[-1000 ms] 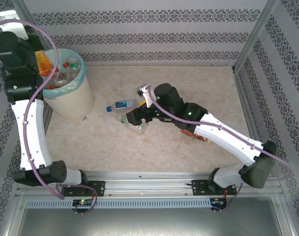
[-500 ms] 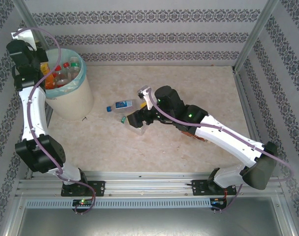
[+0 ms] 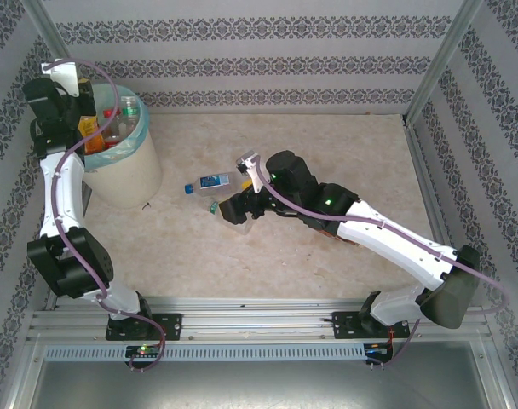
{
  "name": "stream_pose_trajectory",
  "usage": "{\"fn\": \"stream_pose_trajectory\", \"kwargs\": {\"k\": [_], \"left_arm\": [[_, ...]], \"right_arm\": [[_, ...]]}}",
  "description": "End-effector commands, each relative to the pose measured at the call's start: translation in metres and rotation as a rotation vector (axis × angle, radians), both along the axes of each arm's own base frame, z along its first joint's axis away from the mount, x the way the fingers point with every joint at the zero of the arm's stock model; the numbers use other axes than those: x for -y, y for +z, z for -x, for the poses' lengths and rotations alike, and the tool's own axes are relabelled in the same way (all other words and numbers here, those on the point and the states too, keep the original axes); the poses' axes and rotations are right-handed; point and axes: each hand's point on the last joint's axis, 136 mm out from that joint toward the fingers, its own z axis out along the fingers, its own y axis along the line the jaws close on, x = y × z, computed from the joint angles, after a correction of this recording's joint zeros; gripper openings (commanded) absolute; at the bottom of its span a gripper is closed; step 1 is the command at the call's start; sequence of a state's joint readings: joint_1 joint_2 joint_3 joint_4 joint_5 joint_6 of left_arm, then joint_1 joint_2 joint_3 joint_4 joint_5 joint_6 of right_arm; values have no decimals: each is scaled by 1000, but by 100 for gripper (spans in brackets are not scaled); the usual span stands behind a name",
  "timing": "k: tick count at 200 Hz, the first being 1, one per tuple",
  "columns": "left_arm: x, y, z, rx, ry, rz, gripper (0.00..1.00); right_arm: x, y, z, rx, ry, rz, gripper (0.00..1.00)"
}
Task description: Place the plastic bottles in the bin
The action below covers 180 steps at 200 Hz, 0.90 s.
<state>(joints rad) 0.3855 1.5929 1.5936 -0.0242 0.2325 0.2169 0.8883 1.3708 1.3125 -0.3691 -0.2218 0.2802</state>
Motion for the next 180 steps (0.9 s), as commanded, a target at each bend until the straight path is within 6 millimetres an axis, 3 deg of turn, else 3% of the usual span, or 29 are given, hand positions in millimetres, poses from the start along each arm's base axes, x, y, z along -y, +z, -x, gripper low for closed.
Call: {"fn": "stream_pose_trajectory", "kwargs": {"k": [1, 77, 108, 146, 180], "left_arm": [[-20, -47, -9, -143, 50, -28, 0], [-17, 40, -15, 101, 39, 17, 0], [-22, 63, -14, 217, 66, 24, 0], [-26, 74, -13, 322, 83, 30, 0], [-38, 55, -20, 349, 114, 35, 0]], "right_arm": [[-7, 3, 1, 28, 19, 4, 90], [-14, 6, 0, 34, 32, 13, 89], [-16, 8, 0, 41, 35, 16, 88], [-17, 10, 0, 53, 34, 26, 88], [-19, 8, -1, 55, 34, 31, 88]]}}
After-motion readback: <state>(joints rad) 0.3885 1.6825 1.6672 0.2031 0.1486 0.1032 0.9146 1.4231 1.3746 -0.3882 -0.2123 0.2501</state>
